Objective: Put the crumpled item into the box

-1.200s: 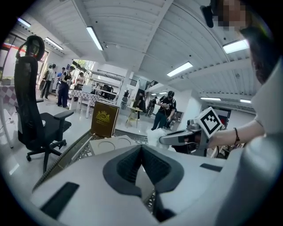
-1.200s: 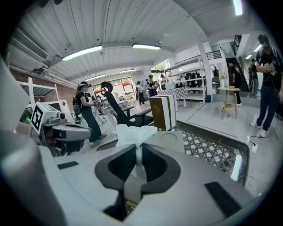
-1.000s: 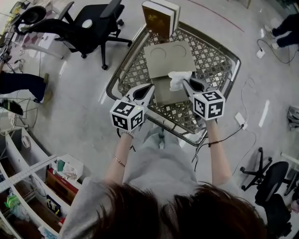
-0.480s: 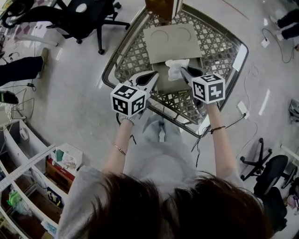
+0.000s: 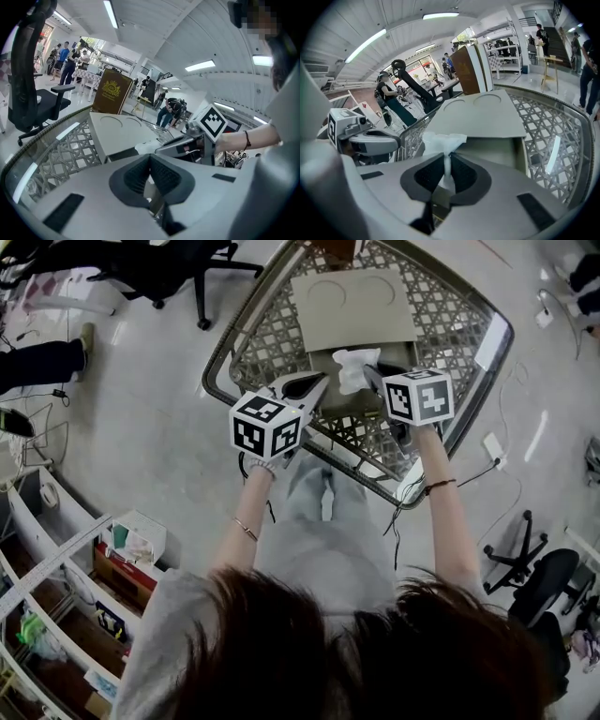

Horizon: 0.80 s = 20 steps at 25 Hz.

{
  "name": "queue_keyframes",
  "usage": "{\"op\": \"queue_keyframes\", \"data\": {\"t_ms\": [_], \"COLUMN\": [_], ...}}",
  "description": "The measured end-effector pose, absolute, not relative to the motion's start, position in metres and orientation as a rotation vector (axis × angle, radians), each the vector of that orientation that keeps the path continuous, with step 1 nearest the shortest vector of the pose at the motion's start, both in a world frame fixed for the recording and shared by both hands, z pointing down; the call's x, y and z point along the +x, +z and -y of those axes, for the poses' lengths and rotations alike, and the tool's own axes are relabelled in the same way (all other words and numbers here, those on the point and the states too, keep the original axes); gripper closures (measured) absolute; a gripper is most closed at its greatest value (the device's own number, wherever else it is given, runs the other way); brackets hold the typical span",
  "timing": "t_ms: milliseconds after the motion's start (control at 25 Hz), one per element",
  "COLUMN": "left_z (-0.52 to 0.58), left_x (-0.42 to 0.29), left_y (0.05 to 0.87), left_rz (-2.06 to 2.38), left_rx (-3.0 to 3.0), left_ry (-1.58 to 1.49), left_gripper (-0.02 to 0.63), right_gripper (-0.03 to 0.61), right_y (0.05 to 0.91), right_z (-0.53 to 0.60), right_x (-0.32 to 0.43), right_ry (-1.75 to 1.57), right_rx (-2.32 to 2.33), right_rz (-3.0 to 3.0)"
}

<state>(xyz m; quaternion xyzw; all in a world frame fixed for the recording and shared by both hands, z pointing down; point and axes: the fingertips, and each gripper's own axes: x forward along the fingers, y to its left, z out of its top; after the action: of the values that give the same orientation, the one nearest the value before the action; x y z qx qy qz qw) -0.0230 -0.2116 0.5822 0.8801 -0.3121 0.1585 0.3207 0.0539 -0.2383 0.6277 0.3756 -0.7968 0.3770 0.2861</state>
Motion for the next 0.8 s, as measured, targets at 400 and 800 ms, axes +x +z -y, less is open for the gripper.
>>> {"op": "queue_keyframes", "data": {"t_ms": [400,800], "left_z": [0.210,0.207], "left_x": [-0.022,-0.023], "left_y": [0.595,0.602], "left_rz": [0.809,0.806], "left_rx": [2.276,2.254], "left_ry": [0.426,0.427], "left_gripper": [0.597,0.597], "right_gripper": [0.523,0.523], "right_y": [0.651,0.669], "right_z": [0.236,0.237], "right_x": [0.054,0.060], "right_ry": [1.084,1.154], "right_rx": [0.966,0.980], "right_rz": [2.016,1.910]}}
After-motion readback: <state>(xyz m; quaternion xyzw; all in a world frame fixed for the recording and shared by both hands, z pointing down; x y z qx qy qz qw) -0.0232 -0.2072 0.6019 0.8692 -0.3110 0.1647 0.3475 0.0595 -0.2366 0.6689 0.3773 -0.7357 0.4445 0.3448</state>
